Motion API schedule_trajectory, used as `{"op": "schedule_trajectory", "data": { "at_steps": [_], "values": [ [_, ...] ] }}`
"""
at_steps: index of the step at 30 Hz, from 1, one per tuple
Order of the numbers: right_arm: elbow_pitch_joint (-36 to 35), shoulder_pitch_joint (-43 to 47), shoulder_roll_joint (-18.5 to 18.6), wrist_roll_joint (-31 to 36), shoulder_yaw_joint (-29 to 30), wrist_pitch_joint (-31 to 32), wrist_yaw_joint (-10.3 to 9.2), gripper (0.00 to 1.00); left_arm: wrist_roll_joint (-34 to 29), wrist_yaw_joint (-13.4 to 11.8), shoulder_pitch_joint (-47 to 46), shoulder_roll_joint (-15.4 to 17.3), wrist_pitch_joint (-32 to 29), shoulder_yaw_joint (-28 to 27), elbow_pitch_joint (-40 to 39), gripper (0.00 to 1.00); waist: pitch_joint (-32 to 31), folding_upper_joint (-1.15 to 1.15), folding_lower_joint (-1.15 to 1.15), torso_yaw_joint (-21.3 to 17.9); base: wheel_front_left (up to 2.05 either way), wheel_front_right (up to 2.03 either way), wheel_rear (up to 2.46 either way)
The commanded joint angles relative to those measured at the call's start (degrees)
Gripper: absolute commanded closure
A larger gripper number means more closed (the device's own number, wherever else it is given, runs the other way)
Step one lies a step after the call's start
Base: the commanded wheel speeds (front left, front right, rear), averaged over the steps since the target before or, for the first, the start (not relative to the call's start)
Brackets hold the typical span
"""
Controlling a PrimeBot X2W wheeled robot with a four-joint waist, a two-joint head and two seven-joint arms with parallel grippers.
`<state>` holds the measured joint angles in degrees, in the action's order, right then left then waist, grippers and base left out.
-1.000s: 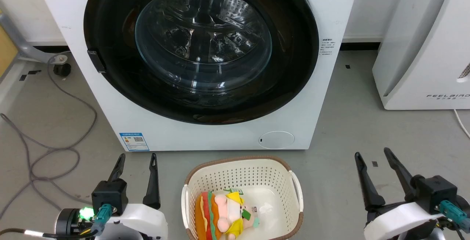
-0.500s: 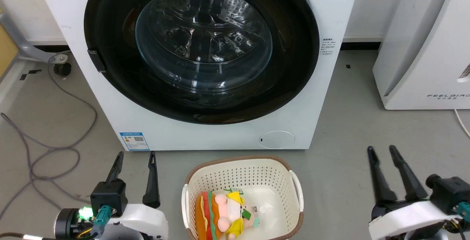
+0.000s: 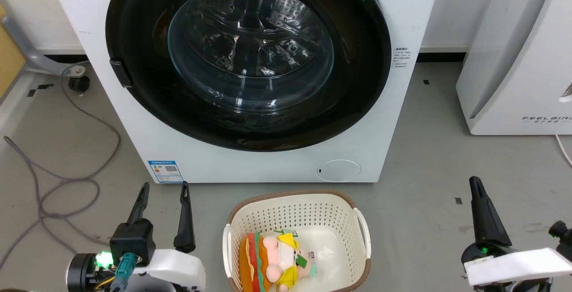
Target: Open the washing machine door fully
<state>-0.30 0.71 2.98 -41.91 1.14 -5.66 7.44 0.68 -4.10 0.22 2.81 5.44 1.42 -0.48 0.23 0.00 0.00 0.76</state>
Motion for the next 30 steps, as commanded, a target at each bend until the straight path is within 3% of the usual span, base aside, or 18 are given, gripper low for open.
{"op": "schedule_trajectory", "data": {
  "at_steps": [1,13,30],
  "values": [
    [0.13,-0.14,-0.04,-3.17,-0.19,-0.43,0.02,1.0,0.12,-0.49,-0.29,0.05,0.65,0.25,-0.35,0.0,0.0,0.0,0.0,0.06,0.0,0.0,0.0],
    [1.32,-1.09,-0.05,-18.45,0.56,-0.09,0.02,1.0,-0.09,-1.13,-0.46,0.05,2.08,0.63,-0.5,0.0,0.27,0.0,0.0,0.75,0.0,0.0,0.0],
    [8.3,-11.63,0.26,-27.63,7.53,4.02,0.03,1.0,-0.34,-1.82,-3.33,0.1,4.12,1.34,-1.05,0.0,4.41,0.0,0.0,3.2,0.0,0.0,0.0]
  ]
}}
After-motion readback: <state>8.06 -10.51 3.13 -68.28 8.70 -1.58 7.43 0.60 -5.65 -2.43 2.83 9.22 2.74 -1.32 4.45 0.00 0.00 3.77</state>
